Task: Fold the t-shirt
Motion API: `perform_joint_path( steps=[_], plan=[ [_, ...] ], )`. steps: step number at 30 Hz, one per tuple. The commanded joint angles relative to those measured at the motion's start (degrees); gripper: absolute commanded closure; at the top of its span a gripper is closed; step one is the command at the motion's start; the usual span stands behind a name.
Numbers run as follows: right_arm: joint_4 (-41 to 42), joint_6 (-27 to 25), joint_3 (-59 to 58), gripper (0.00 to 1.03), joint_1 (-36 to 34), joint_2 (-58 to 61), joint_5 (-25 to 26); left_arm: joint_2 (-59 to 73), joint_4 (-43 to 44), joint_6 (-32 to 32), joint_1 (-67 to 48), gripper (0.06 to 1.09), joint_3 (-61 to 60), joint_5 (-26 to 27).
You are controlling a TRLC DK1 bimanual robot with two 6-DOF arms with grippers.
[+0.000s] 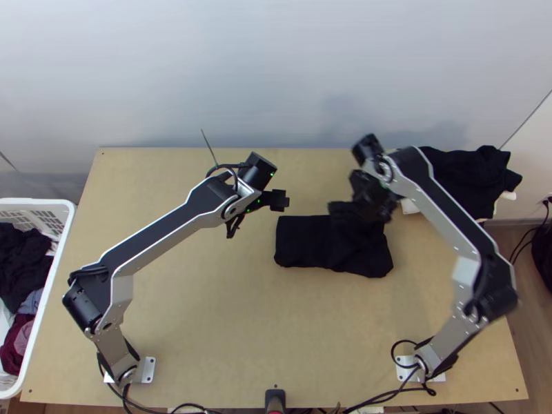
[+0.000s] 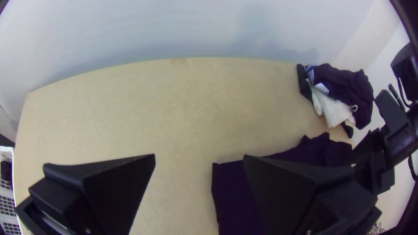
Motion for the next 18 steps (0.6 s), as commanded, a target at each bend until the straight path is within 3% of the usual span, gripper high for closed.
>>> perform_joint_path(
  steps=[1, 10, 14, 18],
  plan=[
    [0.2, -2.7, -12.4, 0.04, -6.7, -11.6, 0.0, 1.9, 0.0, 0.3, 0.3, 0.11, 1.2, 0.1],
    [0.2, -4.5, -18.9, 0.04, -10.7, -18.2, 2.2, 3.2, 0.0, 0.6, 0.1, 0.11, 2.0, 0.0],
    [0.2, -3.2, -14.4, 0.04, -10.1, -19.4, 2.2, 3.9, 0.1, 0.6, 0.2, 0.11, 2.0, 0.0],
    [0.2, -0.3, -7.6, 0.04, -5.2, -16.7, 2.2, 5.0, 0.3, 0.6, 0.1, 0.11, 2.2, 0.0]
  ],
)
